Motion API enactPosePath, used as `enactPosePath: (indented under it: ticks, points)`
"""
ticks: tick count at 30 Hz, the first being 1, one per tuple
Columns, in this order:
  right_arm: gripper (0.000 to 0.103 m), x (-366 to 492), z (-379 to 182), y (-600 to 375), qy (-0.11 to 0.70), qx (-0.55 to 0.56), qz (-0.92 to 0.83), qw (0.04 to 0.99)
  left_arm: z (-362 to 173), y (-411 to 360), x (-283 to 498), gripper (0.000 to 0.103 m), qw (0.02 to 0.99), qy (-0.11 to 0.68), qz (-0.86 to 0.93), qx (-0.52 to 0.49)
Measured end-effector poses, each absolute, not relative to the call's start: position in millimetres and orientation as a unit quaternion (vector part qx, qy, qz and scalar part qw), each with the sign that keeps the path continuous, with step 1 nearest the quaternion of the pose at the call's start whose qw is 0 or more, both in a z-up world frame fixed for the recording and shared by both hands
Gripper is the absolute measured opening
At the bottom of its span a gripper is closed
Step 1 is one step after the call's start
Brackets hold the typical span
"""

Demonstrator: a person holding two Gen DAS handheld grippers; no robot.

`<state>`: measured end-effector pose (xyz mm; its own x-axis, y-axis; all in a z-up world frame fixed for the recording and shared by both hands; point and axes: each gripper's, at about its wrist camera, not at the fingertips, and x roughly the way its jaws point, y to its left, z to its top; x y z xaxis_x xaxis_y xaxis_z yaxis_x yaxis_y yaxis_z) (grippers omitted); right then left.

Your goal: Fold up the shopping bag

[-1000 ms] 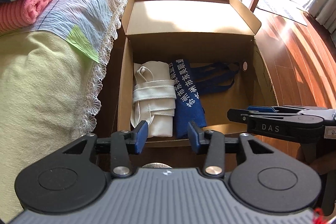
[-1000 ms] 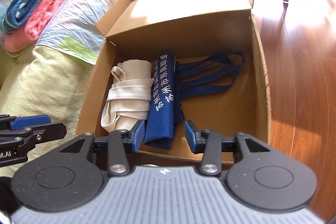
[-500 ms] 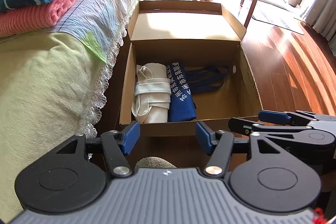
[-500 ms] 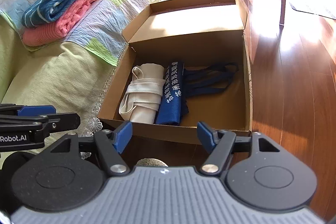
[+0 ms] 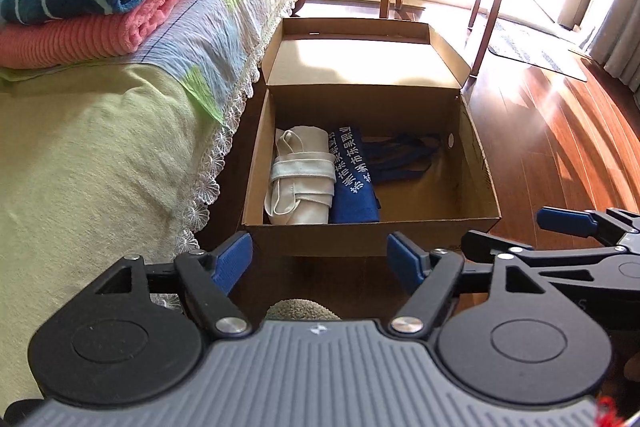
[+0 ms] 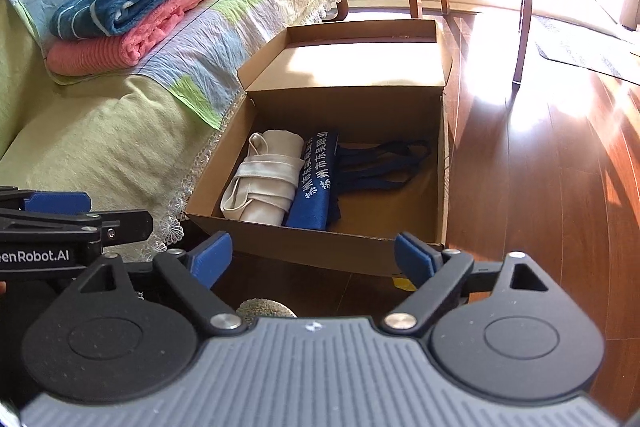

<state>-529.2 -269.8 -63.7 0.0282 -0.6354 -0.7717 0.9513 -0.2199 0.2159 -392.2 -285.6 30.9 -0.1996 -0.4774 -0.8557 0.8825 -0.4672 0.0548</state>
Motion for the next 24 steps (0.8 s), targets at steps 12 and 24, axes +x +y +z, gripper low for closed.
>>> enactPosePath:
  ticks: [12,24]
  points:
    - [0.101,-517.7,-63.7,-261.5,0.247,0.36,-0.706,0.558,28.9,-265.5,-385.3,0.093,0.491,0.226,-0.725,0.427]
    - [0.102,-528.7,-54.1,-250.0,0.226,0.367,-0.714,0.552,20.3,-270.7,-387.3,0.092,0.498,0.261,-0.702,0.436]
